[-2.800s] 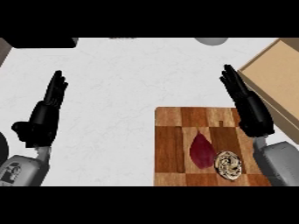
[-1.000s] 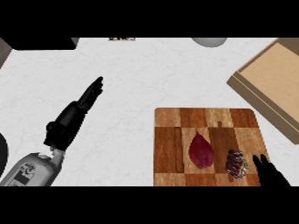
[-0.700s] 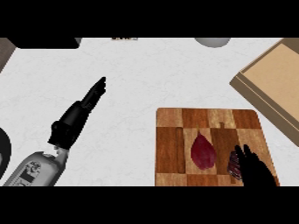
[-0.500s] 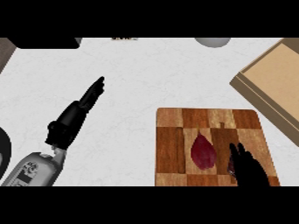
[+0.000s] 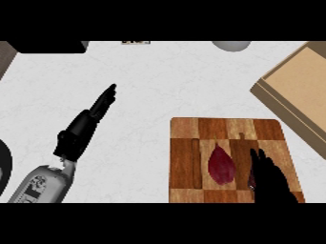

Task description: Pick the cupcake from the cutting board and place it in the cardboard box

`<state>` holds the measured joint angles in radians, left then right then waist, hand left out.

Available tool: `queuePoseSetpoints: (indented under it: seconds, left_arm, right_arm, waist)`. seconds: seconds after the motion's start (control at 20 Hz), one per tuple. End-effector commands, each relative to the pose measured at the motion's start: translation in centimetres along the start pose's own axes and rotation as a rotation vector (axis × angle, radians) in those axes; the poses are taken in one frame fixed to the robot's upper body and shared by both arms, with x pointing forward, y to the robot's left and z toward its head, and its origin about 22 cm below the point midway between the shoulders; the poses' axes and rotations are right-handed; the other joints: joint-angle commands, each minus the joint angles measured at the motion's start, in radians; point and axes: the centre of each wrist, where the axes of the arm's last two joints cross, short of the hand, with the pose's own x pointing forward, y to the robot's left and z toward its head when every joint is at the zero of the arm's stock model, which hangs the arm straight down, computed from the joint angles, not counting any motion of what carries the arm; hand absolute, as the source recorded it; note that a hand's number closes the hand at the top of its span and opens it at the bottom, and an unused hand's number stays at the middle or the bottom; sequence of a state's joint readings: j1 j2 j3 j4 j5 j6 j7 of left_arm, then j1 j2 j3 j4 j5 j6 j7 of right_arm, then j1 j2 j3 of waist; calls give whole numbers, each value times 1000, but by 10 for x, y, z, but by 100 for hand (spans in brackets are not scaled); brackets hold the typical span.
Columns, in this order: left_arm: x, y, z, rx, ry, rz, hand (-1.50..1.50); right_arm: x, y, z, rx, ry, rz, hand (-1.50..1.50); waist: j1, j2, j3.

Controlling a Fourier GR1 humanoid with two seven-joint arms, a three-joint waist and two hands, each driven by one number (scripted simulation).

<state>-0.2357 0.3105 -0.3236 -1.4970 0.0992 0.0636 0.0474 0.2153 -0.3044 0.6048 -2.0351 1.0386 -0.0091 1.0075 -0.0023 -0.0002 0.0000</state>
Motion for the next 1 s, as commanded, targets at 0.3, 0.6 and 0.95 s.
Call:
queuePoseSetpoints:
  seconds: [0.3, 0.6, 0.95]
  left_arm:
    - [12, -2, 5, -3, -12, 15, 0]
    - [20, 10, -14, -4, -10, -2, 0]
    - [5, 9, -7, -1, -3, 5, 0]
  right_arm:
    - [15, 19, -23, 45, 43, 25, -150]
    - [4, 34, -15, 91, 56, 55, -150]
    - [-24, 43, -23, 103, 79, 49, -150]
  waist:
    - [4, 0, 0]
    - [-1, 0, 0]
    - [-2, 0, 0]
